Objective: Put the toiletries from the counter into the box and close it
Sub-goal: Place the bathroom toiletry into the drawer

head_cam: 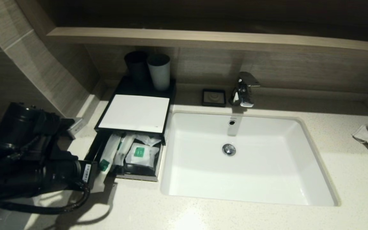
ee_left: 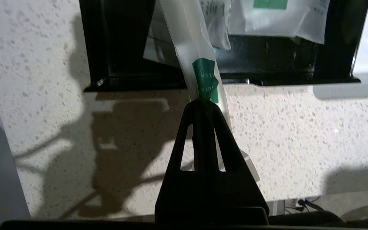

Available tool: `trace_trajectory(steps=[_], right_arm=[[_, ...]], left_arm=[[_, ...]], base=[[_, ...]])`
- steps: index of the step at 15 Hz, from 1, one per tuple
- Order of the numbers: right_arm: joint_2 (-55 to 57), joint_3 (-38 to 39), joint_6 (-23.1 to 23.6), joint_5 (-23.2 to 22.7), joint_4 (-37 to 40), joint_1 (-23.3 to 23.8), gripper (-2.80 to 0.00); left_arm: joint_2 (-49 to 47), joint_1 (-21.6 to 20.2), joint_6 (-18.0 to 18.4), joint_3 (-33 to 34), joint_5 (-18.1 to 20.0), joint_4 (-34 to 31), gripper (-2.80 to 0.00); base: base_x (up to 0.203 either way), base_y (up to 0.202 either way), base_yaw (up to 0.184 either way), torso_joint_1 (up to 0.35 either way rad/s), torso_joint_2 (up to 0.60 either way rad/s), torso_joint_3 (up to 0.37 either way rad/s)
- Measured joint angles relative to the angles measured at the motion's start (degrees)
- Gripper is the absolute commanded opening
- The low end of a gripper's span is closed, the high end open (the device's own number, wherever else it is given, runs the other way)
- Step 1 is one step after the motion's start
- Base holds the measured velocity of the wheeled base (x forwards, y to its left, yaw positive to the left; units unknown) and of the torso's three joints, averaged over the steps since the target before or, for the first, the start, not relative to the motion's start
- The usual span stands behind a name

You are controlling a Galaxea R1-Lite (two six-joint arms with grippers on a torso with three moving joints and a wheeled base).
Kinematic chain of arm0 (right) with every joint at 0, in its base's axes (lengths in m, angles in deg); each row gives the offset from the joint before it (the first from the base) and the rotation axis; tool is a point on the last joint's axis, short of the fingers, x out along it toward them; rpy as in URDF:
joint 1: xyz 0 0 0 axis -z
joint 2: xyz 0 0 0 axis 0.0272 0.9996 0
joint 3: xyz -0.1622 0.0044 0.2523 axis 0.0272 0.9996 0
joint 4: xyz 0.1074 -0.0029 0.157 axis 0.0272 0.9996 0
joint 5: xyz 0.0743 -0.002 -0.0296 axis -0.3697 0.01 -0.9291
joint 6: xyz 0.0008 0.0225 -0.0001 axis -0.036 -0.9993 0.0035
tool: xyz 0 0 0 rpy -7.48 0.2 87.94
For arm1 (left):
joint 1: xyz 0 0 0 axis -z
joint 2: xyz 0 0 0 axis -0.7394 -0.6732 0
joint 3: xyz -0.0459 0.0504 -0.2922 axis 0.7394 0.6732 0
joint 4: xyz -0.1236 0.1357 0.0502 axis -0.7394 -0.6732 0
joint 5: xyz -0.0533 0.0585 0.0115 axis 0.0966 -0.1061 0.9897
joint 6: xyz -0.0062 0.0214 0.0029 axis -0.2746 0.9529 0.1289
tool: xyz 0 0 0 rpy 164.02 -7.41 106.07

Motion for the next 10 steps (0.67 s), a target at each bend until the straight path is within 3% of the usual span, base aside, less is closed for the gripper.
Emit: trace_trajectory(steps=[10], right_arm=[[0.0,0.0,0.02,-0.02,0.0,0.0,-2.8]], left_arm=[[-5.04,-2.81,4.04,0.0,-0.02,7.64,-2.8]], base=[[0.0,0.0,0.0,0.0,0.0,0.0]])
